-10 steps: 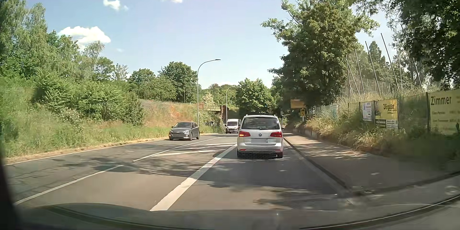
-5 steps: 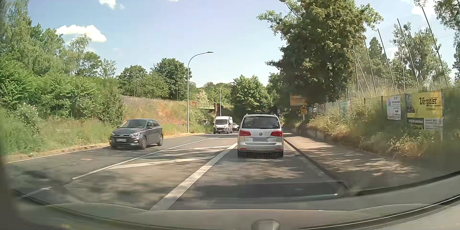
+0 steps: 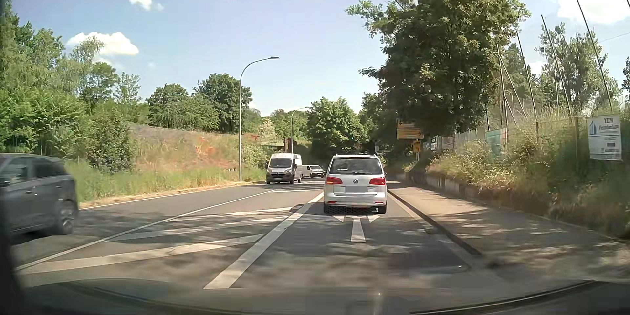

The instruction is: Follow the waypoints while adhering to traffic rules and regulations

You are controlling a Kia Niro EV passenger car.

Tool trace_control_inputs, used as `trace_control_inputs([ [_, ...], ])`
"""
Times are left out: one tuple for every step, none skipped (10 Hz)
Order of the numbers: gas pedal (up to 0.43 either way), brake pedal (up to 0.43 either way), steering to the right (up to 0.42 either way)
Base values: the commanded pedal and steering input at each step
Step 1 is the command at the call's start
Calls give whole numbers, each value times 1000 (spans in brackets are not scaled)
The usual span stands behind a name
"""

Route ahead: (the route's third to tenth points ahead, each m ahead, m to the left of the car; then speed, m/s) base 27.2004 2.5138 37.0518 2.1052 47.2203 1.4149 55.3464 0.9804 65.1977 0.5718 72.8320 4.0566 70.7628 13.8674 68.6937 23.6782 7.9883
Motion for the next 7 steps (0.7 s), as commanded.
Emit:
trace_control_inputs([
  [0,30,21],
  [0,30,20],
  [0,30,20],
  [0,30,19],
  [0,30,19],
  [0,30,18],
  [0,30,16],
])
